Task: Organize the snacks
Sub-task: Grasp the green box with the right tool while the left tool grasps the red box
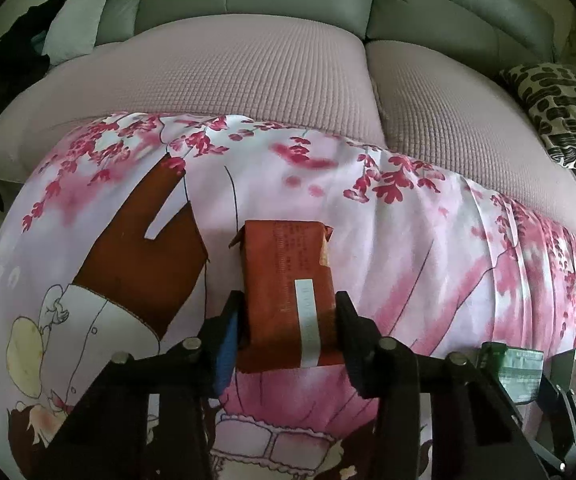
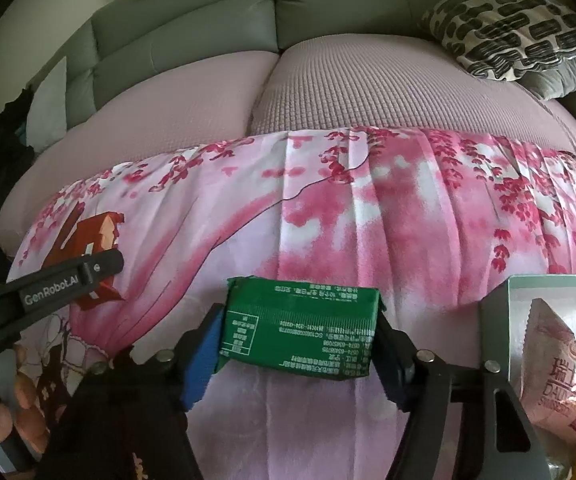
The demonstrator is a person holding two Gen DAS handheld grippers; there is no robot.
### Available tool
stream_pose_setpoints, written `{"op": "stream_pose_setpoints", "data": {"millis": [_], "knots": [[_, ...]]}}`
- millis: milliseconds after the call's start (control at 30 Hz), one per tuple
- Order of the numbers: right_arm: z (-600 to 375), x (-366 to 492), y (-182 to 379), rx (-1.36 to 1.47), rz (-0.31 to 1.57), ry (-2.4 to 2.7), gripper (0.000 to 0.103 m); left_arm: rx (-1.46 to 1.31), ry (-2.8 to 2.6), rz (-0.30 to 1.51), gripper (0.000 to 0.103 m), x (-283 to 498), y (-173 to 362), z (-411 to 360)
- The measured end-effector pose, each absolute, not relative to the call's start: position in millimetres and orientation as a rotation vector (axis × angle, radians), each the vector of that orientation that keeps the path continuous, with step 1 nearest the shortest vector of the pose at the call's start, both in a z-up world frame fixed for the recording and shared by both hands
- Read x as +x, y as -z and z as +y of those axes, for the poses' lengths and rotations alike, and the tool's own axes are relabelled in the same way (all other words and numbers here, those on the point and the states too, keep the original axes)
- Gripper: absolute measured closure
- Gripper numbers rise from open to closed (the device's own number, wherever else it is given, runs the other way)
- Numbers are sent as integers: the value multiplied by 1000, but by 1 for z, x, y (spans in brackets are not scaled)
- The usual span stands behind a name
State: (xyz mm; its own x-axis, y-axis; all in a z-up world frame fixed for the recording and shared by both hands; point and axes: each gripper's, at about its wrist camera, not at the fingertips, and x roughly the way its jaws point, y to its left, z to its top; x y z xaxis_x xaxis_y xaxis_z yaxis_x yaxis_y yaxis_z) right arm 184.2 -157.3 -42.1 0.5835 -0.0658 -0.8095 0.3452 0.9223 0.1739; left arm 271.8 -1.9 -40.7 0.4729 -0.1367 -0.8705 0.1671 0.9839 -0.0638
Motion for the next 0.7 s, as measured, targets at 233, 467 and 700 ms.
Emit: {"op": "stream_pose_setpoints", "data": {"millis": [233, 467, 700], "knots": [[-158, 177, 36, 349, 932, 236, 35, -27, 188, 1064, 59, 257, 34, 5], [-156, 160, 10, 353, 920, 238, 35, -75, 181, 1055, 60, 237, 18, 10], [-155, 131, -31, 346, 870, 240, 35, -139, 187, 1015, 60, 200, -15, 11]]}}
